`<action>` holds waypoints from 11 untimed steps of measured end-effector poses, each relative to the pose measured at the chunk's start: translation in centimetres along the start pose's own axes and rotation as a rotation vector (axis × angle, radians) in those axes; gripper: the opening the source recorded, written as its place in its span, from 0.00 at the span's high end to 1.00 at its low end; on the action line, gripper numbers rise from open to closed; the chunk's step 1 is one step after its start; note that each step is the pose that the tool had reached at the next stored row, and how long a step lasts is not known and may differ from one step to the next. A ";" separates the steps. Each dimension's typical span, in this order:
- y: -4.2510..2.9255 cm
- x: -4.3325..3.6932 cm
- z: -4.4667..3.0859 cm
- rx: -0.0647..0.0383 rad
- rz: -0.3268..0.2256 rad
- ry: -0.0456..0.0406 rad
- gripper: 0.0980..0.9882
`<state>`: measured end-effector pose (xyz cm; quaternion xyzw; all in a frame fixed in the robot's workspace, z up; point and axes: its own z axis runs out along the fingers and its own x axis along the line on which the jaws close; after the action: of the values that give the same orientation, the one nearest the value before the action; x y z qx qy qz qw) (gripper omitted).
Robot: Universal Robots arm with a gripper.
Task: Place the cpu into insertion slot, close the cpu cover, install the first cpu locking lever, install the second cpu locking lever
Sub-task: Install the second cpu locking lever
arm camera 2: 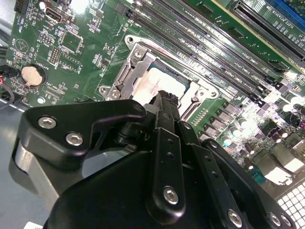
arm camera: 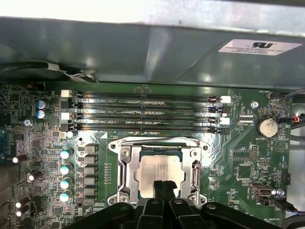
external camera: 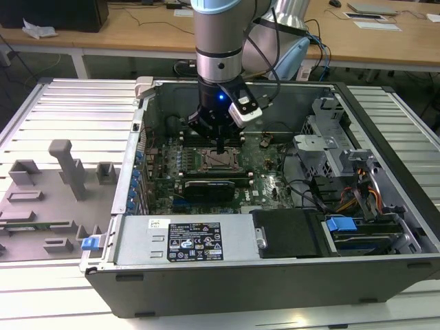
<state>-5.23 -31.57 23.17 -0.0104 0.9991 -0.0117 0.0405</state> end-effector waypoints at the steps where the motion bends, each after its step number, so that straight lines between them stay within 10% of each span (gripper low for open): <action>1: 0.00 -0.01 -0.13 0.000 0.000 0.0000 0.99; 11: -1.43 0.02 -0.15 0.000 0.000 0.0001 0.99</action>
<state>-5.24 -33.00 23.36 -0.0105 0.9991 -0.0118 0.0405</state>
